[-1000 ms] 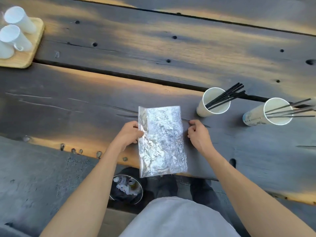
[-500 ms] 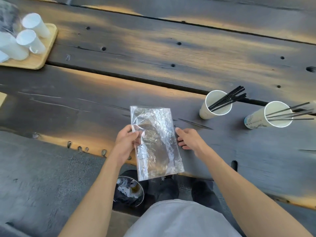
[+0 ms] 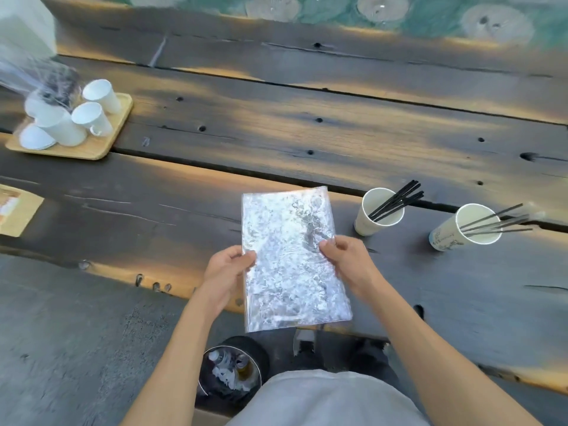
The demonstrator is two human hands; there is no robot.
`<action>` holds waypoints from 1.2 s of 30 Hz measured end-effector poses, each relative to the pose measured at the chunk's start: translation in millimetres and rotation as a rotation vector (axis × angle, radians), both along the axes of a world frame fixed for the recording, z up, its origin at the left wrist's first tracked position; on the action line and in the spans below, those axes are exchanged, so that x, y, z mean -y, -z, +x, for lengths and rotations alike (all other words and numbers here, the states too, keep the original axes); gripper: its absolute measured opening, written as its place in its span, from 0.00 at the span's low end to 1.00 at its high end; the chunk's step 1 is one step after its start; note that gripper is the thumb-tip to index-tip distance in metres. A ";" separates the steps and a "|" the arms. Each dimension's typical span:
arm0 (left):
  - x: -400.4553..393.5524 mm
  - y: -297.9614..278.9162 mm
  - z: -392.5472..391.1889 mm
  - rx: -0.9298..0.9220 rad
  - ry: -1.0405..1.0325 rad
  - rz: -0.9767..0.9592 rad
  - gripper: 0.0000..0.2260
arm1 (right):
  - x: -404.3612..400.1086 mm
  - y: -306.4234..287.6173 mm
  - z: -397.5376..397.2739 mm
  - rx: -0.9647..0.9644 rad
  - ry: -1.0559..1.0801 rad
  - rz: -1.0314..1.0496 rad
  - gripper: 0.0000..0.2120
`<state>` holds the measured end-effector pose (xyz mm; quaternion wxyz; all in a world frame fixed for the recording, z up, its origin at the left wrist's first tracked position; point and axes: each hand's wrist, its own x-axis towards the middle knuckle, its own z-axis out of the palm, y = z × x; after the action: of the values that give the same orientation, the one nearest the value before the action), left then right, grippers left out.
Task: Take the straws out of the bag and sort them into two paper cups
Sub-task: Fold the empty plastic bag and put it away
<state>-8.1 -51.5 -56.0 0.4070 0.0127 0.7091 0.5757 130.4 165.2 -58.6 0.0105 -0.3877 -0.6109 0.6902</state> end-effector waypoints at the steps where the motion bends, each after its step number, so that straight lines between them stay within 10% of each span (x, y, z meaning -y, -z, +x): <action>1: -0.3 -1.3 -0.2 -0.019 0.022 -0.008 0.08 | -3.1 -7.0 1.7 -0.024 0.000 0.027 0.17; 8: -14.5 -22.1 5.6 -0.113 0.050 0.026 0.26 | -17.0 -39.2 19.0 -0.094 -0.091 0.132 0.05; 20: -13.3 -33.8 22.6 -0.093 -0.010 0.041 0.04 | -27.8 -42.4 39.9 -0.179 0.078 0.101 0.06; 36: -18.5 -52.2 33.8 -0.006 -0.157 0.250 0.09 | -32.7 -71.2 45.5 -0.348 0.164 0.025 0.08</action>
<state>25.6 -33.0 -3.8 0.3540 0.0096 0.6319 0.6894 175.9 197.8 12.6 0.1771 -0.3110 -0.5748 0.7359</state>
